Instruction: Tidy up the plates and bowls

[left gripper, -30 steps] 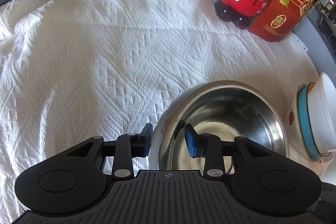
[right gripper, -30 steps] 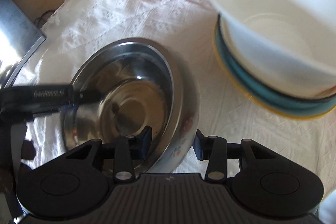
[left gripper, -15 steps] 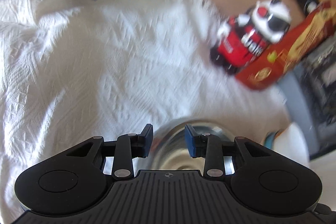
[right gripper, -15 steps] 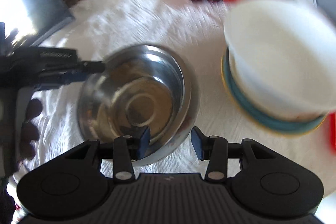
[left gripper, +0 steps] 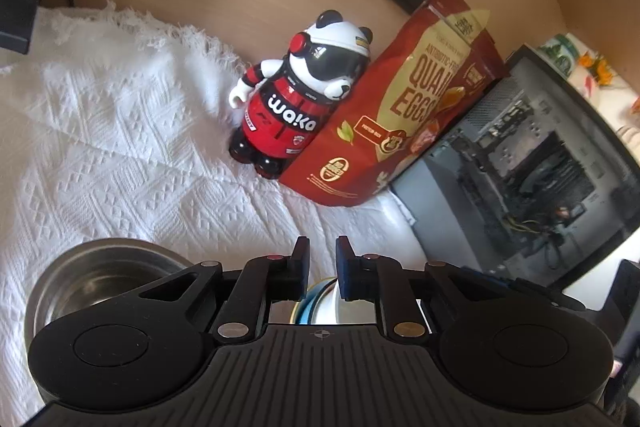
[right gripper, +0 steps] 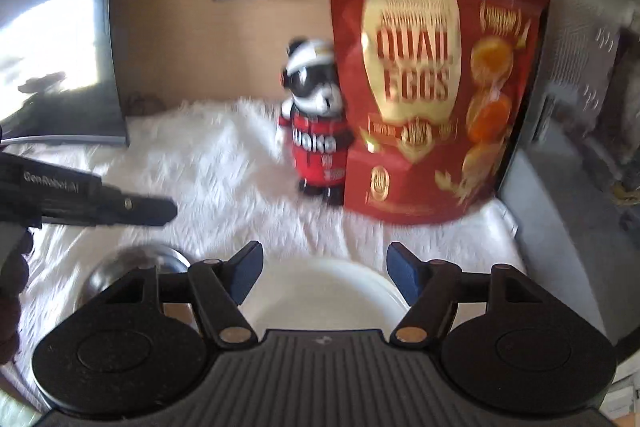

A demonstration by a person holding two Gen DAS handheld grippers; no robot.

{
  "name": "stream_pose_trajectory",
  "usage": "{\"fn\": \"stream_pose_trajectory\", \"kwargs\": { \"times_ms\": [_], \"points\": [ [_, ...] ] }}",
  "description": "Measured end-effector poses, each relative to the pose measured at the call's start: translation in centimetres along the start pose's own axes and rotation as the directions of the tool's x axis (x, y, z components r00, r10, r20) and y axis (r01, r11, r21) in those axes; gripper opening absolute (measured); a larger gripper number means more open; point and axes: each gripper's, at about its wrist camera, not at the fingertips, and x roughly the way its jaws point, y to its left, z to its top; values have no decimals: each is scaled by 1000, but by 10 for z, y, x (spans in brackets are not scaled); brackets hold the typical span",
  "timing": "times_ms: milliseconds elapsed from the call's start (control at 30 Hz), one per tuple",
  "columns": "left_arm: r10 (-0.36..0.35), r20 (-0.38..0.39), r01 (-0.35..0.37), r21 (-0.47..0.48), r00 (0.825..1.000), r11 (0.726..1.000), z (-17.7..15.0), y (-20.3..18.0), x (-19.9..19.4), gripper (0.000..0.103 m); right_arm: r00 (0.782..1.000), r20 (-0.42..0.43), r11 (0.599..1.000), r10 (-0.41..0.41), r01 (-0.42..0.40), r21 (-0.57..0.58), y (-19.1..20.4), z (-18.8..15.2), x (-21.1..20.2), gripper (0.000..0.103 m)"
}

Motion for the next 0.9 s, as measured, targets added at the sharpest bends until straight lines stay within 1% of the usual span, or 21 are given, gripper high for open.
{"fn": "stream_pose_trajectory", "kwargs": {
  "times_ms": [33, 100, 133, 200, 267, 300, 333, 400, 467, 500, 533, 567, 600, 633, 700, 767, 833, 900],
  "points": [
    [35, 1, -35, 20, 999, 999, -3, -8, 2, 16, 1000, -17, 1000, 14, -14, 10, -12, -1, 3, 69],
    [98, -22, -97, 64, 995, 993, -11, -19, 3, 18, 996, -76, 999, 37, -36, 17, -32, -6, 12, 69],
    [106, -39, -103, 64, 994, 993, -16, -23, 3, 18, 994, -101, 999, 51, -49, 19, -38, -10, 17, 69],
    [85, -61, -83, 37, 995, 996, -26, -23, -3, 18, 987, -139, 997, 79, -78, 15, -50, -18, 26, 69],
    [81, -76, -78, 34, 994, 996, -32, -29, -4, 18, 982, -161, 995, 99, -98, 19, -55, -27, 29, 68],
    [87, -85, -84, 40, 993, 996, -36, -31, -2, 18, 979, -171, 993, 114, -112, 21, -58, -30, 31, 68],
    [108, -94, -105, 46, 990, 993, -39, -34, 2, 18, 975, -180, 992, 129, -127, 21, -59, -32, 33, 68],
    [170, -114, -164, 64, 979, 984, -44, -39, 13, 19, 968, -199, 988, 152, -154, 4, -59, -36, 38, 68],
    [225, -151, -216, 70, 963, 974, -49, -40, 25, 21, 966, -218, 989, 136, -144, -19, -59, -42, 45, 67],
    [251, -173, -244, 65, 952, 968, -51, -39, 32, 23, 965, -230, 991, 123, -132, -22, -61, -45, 49, 66],
    [266, -191, -261, 52, 945, 964, -53, -36, 37, 31, 963, -245, 992, 113, -121, -20, -63, -47, 51, 65],
    [261, -204, -260, 28, 944, 965, -54, -33, 40, 35, 959, -262, 993, 105, -114, -18, -66, -50, 54, 65],
    [256, -219, -261, 2, 942, 965, -56, -30, 44, 43, 957, -275, 994, 97, -105, -17, -70, -53, 57, 64],
    [251, -233, -263, -22, 939, 964, -58, -27, 47, 45, 955, -282, 995, 96, -103, -11, -74, -55, 59, 64],
    [244, -262, -270, -69, 934, 960, -60, -21, 55, 45, 947, -302, 994, 106, -105, 18, -83, -58, 66, 64],
    [244, -294, -286, -109, 924, 952, -63, -16, 62, 43, 936, -321, 990, 142, -130, 60, -89, -59, 73, 64],
    [259, -307, -307, -120, 916, 944, -66, -16, 65, 43, 918, -342, 978, 203, -176, 109, -93, -58, 80, 64],
    [259, -312, -310, -124, 914, 943, -67, -18, 65, 41, 894, -364, 964, 263, -222, 149, -94, -55, 92, 64]
  ]
}}
